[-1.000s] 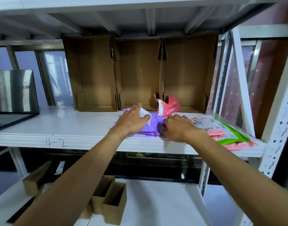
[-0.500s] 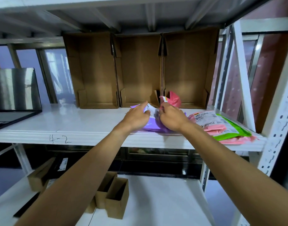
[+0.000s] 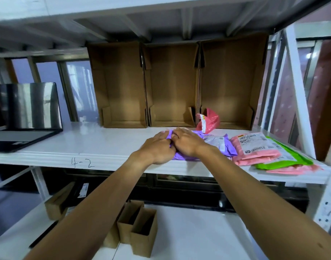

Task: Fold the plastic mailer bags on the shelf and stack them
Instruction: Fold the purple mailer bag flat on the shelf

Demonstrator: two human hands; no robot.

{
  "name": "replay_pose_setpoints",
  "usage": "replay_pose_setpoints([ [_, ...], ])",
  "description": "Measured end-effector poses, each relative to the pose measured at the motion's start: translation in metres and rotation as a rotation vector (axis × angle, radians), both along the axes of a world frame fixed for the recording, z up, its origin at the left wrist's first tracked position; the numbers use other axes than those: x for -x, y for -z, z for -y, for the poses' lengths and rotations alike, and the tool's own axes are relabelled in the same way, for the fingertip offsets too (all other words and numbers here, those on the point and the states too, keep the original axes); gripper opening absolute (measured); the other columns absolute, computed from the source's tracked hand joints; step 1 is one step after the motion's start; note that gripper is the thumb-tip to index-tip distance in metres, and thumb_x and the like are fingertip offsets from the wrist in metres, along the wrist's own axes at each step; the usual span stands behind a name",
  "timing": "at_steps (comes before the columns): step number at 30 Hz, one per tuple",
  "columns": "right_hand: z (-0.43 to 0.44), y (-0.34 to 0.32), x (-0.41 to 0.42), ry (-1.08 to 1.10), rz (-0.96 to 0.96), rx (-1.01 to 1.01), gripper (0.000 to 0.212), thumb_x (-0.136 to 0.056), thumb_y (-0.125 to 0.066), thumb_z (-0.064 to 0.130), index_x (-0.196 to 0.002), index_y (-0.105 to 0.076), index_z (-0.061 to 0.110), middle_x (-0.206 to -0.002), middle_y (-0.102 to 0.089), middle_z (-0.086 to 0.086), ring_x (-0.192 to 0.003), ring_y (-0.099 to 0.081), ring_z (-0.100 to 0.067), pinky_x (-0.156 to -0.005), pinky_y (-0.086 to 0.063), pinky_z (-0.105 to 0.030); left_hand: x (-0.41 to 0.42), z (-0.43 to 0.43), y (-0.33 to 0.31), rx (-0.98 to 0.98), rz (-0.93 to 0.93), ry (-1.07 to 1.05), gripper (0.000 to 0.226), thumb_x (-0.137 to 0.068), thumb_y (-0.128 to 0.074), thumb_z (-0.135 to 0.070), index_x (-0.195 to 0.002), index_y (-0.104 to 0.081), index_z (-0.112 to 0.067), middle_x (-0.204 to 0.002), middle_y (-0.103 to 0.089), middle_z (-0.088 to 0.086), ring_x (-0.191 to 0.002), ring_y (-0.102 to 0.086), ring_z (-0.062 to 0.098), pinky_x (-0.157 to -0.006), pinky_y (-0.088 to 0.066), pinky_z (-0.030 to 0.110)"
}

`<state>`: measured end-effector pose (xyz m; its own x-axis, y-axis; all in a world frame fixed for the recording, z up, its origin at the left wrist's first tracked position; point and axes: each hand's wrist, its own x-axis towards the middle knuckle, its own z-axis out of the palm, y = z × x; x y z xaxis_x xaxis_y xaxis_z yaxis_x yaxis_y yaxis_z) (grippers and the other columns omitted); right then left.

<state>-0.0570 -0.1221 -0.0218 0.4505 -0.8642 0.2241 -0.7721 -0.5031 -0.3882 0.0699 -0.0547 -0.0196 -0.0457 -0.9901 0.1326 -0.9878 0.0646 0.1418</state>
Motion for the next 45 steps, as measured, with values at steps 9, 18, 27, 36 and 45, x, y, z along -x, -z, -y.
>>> replay_pose_setpoints([
  [9,0.007,0.003,0.011,-0.013,-0.148,-0.025,0.052,-0.107,-0.022,0.03,-0.156,-0.027,0.014,-0.166,-0.012,-0.009,-0.153,-0.006,-0.024,-0.123,-0.008,-0.038,0.005,0.021,-0.01,0.122,-0.071,-0.124,0.046,-0.102,-0.031,-0.04,-0.113,-0.065,-0.011,-0.13,-0.06,0.017,-0.118,-0.052,0.035,-0.083,-0.038,0.035],
  [18,0.007,0.01,0.019,-0.009,-0.075,-0.043,0.059,-0.106,-0.027,0.04,-0.158,-0.018,0.016,-0.165,-0.018,-0.006,-0.151,-0.018,-0.024,-0.122,-0.018,-0.039,0.021,0.035,0.004,0.252,-0.145,0.023,0.045,-0.105,-0.035,-0.02,-0.148,-0.039,-0.009,-0.157,-0.036,0.011,-0.142,-0.036,0.032,-0.113,-0.034,0.043],
  [27,0.009,0.002,0.017,-0.027,0.102,-0.147,0.049,-0.1,-0.031,0.031,-0.144,-0.047,0.018,-0.151,-0.046,-0.009,-0.134,-0.045,-0.026,-0.111,-0.036,-0.041,0.011,0.036,0.005,-0.053,-0.546,-0.015,0.055,-0.105,-0.017,-0.056,-0.152,-0.038,-0.037,-0.162,-0.031,-0.006,-0.151,-0.022,0.021,-0.123,-0.015,0.04],
  [36,0.011,0.011,0.016,0.006,0.107,-0.058,0.045,-0.106,-0.024,0.024,-0.14,-0.049,0.009,-0.15,-0.045,-0.011,-0.137,-0.041,-0.026,-0.11,-0.032,-0.035,0.011,0.051,0.015,-0.024,-0.465,-0.04,0.053,-0.108,-0.012,-0.047,-0.157,-0.027,-0.034,-0.166,-0.019,-0.007,-0.153,-0.018,0.017,-0.124,-0.013,0.038],
  [45,0.008,0.016,0.022,0.062,0.301,0.054,0.039,-0.101,-0.041,0.016,-0.136,-0.055,0.01,-0.136,-0.058,-0.016,-0.124,-0.053,-0.036,-0.103,-0.044,-0.041,0.012,0.043,0.018,0.084,-0.338,0.032,0.053,-0.107,-0.019,-0.05,-0.159,-0.016,-0.038,-0.168,-0.006,-0.011,-0.155,-0.008,0.016,-0.125,-0.008,0.041],
])
